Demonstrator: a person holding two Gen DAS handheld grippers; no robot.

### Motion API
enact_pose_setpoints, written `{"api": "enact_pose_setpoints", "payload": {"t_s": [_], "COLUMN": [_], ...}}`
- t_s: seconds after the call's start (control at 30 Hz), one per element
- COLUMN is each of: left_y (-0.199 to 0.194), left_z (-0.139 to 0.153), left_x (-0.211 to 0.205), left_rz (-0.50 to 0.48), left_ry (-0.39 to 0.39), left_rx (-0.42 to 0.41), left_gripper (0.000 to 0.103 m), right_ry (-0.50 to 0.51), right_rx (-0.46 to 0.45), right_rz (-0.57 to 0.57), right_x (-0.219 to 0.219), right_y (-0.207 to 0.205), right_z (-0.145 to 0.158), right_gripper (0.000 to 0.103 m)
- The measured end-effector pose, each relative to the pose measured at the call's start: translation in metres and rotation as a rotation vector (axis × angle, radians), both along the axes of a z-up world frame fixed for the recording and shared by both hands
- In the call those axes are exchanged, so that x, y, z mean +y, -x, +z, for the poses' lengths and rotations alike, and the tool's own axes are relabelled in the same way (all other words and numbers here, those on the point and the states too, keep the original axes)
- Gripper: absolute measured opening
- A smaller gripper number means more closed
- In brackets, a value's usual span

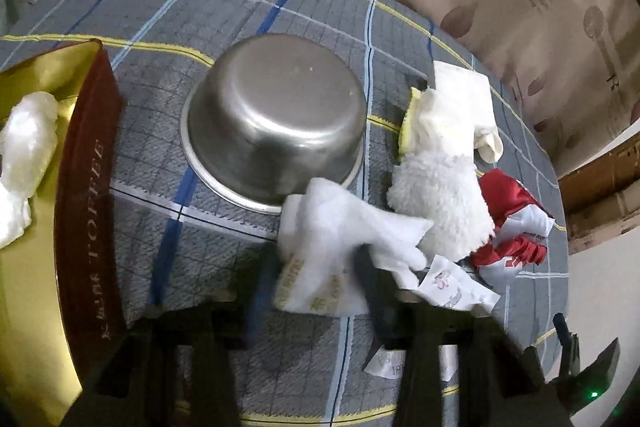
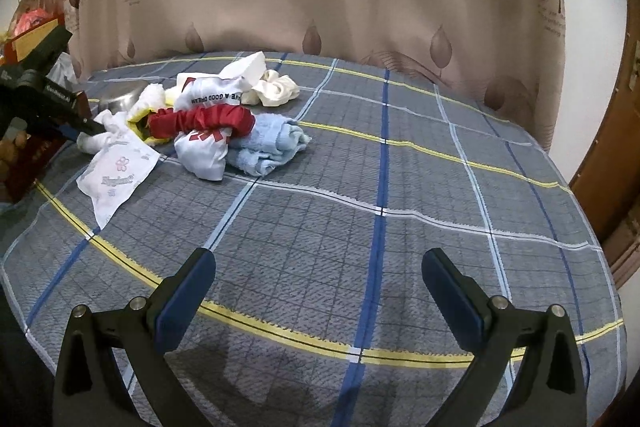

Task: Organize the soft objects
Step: 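Reach the left gripper to the white printed towel and grasp it, then carry the towel into the gold tin with the left gripper while the right grasps the Hygiene wipe packet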

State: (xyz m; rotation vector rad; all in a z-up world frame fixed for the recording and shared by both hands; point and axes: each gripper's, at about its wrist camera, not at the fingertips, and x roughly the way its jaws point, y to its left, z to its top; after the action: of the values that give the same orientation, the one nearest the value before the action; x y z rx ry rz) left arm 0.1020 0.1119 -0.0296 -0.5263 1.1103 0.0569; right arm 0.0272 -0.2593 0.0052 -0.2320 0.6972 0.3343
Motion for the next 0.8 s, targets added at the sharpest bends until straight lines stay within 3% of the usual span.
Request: {"api": "enact_pose_setpoints", "payload": {"t_s": [0.07,0.27,0.53,0.73,0.8], "left_y": [0.003,0.026,0.085,0.13,0.14], "left_z": [0.003,0.023,0.06,0.083,0.087], "left_x": [-0.004,-0.022,-0.033,-0.033,-0.031], "left_rz": [-0.006,-0.013,0.017,0.028,0.023], "left_ry": [-0.04,-0.143,-0.131,-0.132,-0.146], "left_rx": [-0.008,-0.059,-0.144,-0.183,-0.187], "left_gripper": [0.014,0.012,0.012,0.012,0.012], "right_ry": [-0.003,0.006,0.011,-0.099,-0.083], "right_rx": [0.004,0.008,-0.003,0.066,0.079], "right_rz": [0.001,0.007,0.058,0.304,0.418], "right_x": [0.0,0.002,0.005,0.037,0.065], "right_y": [0.0,0.0,0.006,0.014,0.017], "right_z": [0.0,-0.001,0.001,0.028,0.038], "right_gripper": [0.103,0.103,0.103,0.103,0.103]}}
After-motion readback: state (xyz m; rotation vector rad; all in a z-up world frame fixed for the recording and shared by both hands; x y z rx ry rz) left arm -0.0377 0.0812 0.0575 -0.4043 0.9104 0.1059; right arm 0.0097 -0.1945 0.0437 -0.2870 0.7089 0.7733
